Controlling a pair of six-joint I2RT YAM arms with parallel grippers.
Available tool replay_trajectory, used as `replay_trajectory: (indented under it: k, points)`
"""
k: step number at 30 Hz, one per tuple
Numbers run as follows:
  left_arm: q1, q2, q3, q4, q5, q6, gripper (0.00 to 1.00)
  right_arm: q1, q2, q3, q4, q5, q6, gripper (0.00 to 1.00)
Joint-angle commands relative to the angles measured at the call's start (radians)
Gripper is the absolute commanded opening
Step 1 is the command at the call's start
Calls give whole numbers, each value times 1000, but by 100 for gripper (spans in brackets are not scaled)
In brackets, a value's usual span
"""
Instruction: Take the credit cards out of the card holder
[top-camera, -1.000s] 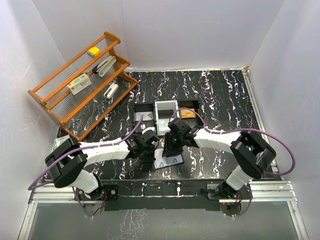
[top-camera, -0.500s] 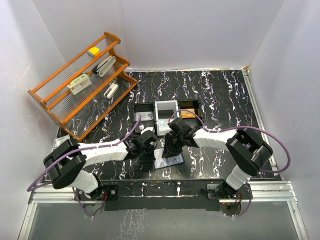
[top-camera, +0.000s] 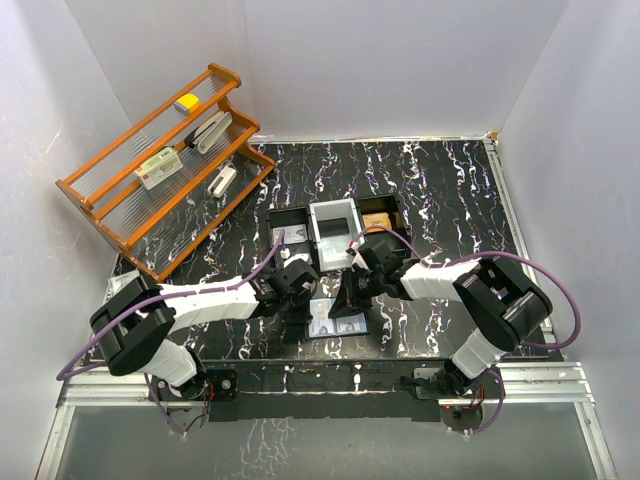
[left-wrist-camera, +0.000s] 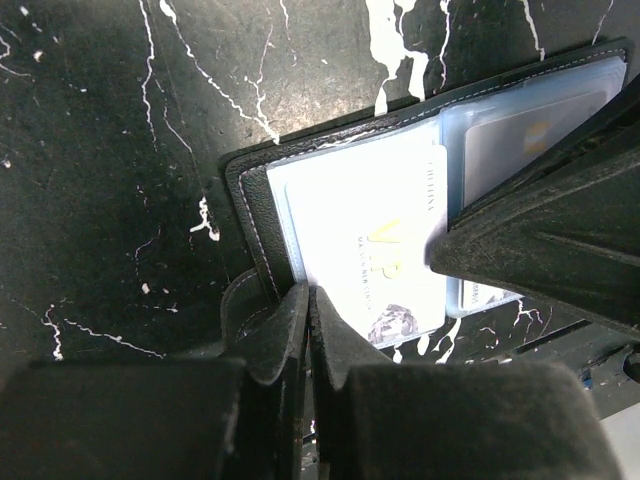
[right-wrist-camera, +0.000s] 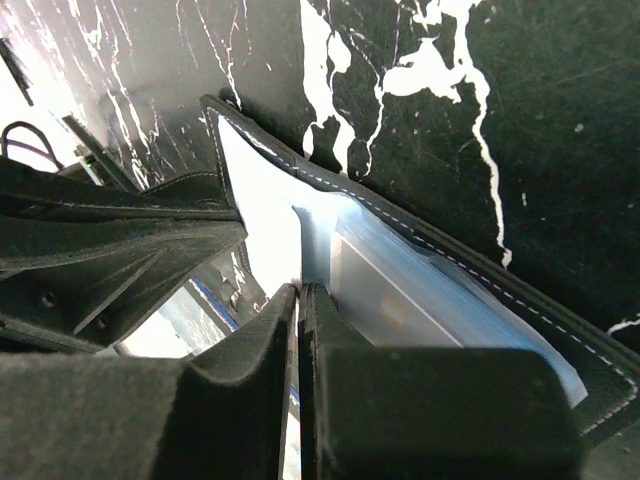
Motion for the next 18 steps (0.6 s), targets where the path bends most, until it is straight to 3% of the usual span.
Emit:
replay_trajectory:
  k: [1,18]
  points:
    - [-6,91,-23,-69,-30,31,0,-25,-42,-14,66,-131,-24,0]
    - [-6,91,-15,-98,-48,54,0,-106,-79,-4,-117,-126,-162,0]
